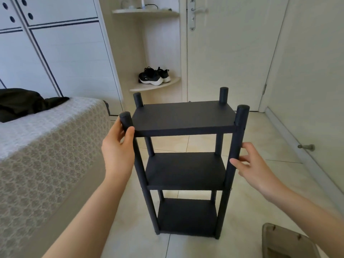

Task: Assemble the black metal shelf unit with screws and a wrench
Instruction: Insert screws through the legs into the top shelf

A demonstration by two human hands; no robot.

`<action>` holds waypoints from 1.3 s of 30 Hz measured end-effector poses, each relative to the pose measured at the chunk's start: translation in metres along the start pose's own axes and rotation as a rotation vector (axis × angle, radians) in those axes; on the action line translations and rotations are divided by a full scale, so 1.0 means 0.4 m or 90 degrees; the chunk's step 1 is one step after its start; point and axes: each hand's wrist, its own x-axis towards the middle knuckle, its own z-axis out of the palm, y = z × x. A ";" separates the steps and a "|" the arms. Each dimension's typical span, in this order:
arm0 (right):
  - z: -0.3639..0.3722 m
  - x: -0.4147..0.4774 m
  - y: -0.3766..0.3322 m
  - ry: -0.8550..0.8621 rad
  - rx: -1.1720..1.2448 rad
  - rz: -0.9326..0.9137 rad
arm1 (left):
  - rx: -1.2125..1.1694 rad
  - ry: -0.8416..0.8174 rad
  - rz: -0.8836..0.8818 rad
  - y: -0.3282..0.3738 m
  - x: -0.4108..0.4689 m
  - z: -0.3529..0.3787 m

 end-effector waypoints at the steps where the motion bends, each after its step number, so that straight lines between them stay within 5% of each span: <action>1: -0.003 -0.013 0.000 -0.011 -0.001 0.001 | -0.007 0.012 -0.007 -0.004 0.006 0.008; 11: -0.023 -0.109 -0.005 -0.067 -0.007 -0.007 | -0.098 0.076 -0.068 -0.015 0.017 0.073; 20: -0.041 -0.105 -0.017 -0.057 0.000 -0.020 | -0.056 -0.009 -0.067 0.032 -0.069 0.067; 26: -0.024 -0.119 -0.043 -0.104 0.028 -0.038 | -0.107 -0.190 -0.222 0.073 -0.214 0.123; 30: -0.008 -0.146 -0.049 -0.136 0.042 -0.068 | -0.258 -0.414 -0.285 0.076 -0.243 0.147; 34: -0.023 -0.167 -0.063 -0.173 0.019 -0.092 | -0.429 -0.494 -0.319 0.096 -0.253 0.180; 39: -0.085 -0.184 -0.114 0.024 0.032 -0.202 | -0.476 -0.487 -0.331 0.119 -0.268 0.207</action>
